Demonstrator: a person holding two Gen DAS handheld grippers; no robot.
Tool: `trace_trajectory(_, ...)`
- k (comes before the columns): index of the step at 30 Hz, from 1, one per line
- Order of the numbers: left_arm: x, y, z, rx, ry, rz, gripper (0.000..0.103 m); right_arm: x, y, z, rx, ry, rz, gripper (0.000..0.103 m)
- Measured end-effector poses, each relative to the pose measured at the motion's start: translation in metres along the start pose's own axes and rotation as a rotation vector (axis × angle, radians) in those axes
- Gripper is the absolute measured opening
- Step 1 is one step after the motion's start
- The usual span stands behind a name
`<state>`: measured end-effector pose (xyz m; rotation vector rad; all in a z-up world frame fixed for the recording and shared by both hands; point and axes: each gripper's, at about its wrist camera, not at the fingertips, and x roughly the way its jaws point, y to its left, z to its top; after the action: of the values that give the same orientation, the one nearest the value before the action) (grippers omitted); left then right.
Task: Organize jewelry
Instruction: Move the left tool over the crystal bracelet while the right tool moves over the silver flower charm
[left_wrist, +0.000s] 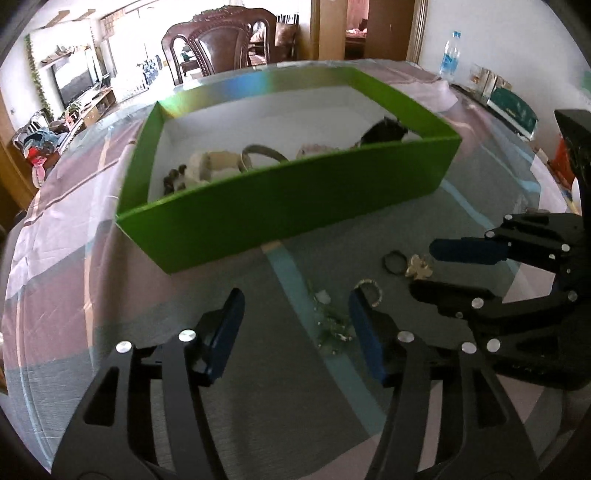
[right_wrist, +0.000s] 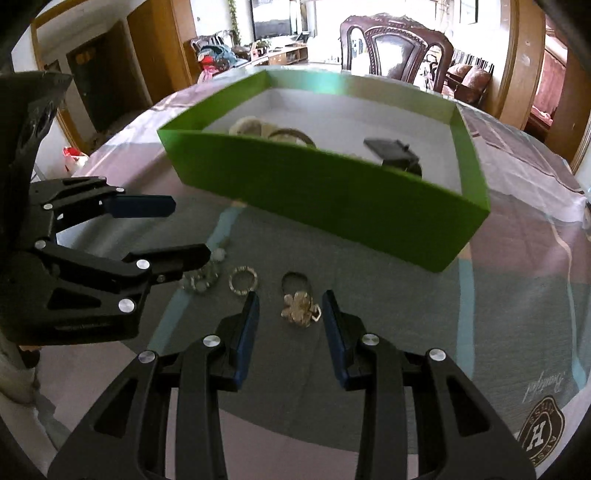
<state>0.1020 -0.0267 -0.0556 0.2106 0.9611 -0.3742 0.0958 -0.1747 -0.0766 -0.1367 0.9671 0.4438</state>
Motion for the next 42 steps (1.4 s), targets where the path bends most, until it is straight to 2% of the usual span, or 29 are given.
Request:
trace_trajectory(2, 0.004, -0.001, -0.002, 0.007, 0.013, -0.004, 0.059, 0.001, 0.000, 0.000, 0.000, 0.005, -0.001, 0.035)
trace_trajectory(4, 0.008, -0.001, -0.004, 0.009, 0.021, -0.001, 0.060, 0.002, 0.000, 0.000, 0.005, 0.007, -0.009, 0.027)
trace_trajectory(5, 0.009, -0.001, -0.005, 0.007, 0.022, -0.005, 0.061, 0.003, -0.001, 0.001, 0.011, 0.006, -0.010, 0.020)
trace_trajectory(9, 0.009, 0.000, -0.006, 0.003, 0.017, -0.003, 0.061, 0.001, -0.009, 0.002, 0.048, -0.010, -0.021, 0.019)
trace_trajectory(11, 0.009, 0.001, -0.006, -0.003, 0.013, 0.006, 0.061, -0.002, -0.017, 0.003, 0.077, -0.028, -0.026, 0.011)
trace_trajectory(14, 0.009, 0.003, -0.006, -0.011, 0.012, 0.007, 0.062, -0.007, -0.031, 0.004, 0.124, -0.054, -0.070, 0.011)
trace_trajectory(18, 0.009, 0.008, -0.007, -0.020, 0.007, 0.034, 0.067, -0.002, -0.042, 0.003, 0.156, -0.041, -0.121, 0.011)
trace_trajectory(22, 0.011, 0.024, -0.006, -0.062, 0.004, 0.135, 0.067, 0.000, -0.049, 0.002, 0.183, -0.036, -0.141, 0.012)
trace_trajectory(24, 0.016, 0.033, -0.006, -0.096, 0.014, 0.169, 0.067, -0.002, -0.051, 0.001, 0.191, -0.041, -0.151, 0.016)
trace_trajectory(25, 0.017, 0.038, -0.007, -0.116, 0.018, 0.156, 0.067, -0.004, -0.049, -0.001, 0.192, -0.043, -0.150, 0.017)
trace_trajectory(29, 0.011, 0.036, -0.005, -0.117, -0.009, 0.122, 0.067, -0.009, -0.046, -0.003, 0.189, -0.062, -0.156, 0.042)
trace_trajectory(35, 0.003, 0.013, -0.010, -0.019, -0.045, 0.063, 0.071, -0.013, -0.043, -0.005, 0.169, -0.062, -0.149, 0.049)
trace_trajectory(39, 0.007, -0.001, -0.014, 0.032, -0.037, 0.070, 0.071, -0.009, -0.037, -0.005, 0.127, -0.053, -0.147, 0.050)
trace_trajectory(42, 0.015, 0.001, -0.015, 0.026, -0.011, 0.095, 0.071, -0.008, -0.037, -0.005, 0.125, -0.052, -0.142, 0.050)
